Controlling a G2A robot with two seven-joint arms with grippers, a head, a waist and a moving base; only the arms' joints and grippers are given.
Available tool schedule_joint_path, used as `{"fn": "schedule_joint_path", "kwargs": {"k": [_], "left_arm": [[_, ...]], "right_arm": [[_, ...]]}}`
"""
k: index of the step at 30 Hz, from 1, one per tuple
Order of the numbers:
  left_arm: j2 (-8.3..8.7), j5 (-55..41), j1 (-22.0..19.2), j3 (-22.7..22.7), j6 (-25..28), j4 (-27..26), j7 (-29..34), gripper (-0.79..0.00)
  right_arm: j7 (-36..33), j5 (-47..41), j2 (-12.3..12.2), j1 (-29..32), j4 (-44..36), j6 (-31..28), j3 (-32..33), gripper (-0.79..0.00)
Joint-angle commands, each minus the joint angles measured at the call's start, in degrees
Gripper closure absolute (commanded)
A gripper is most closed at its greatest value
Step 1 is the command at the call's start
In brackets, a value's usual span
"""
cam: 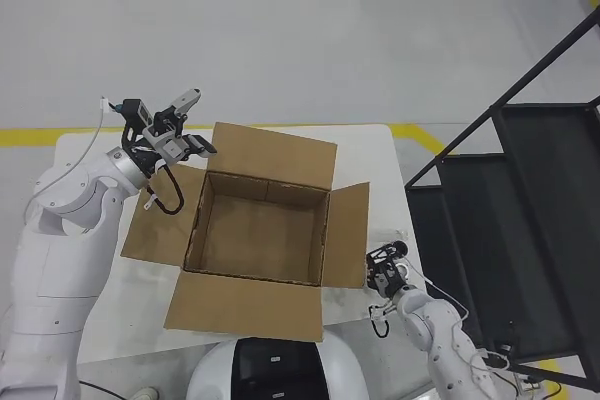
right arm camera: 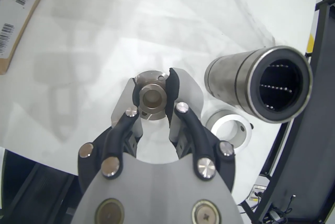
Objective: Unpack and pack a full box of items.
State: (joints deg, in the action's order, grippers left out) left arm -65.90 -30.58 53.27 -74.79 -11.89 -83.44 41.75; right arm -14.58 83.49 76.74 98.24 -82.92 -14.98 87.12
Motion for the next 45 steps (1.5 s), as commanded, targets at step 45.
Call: {"fn": "schedule_joint_path", "kwargs": {"k": [45], "left_arm": [[0.0,0.0,0.0,0.0,0.0,0.0,0.0,-0.785]], "right_arm": [[2.52,-10.68,-3.17,23.21,-38.09,-16.17,12.61,-0.785]]}}
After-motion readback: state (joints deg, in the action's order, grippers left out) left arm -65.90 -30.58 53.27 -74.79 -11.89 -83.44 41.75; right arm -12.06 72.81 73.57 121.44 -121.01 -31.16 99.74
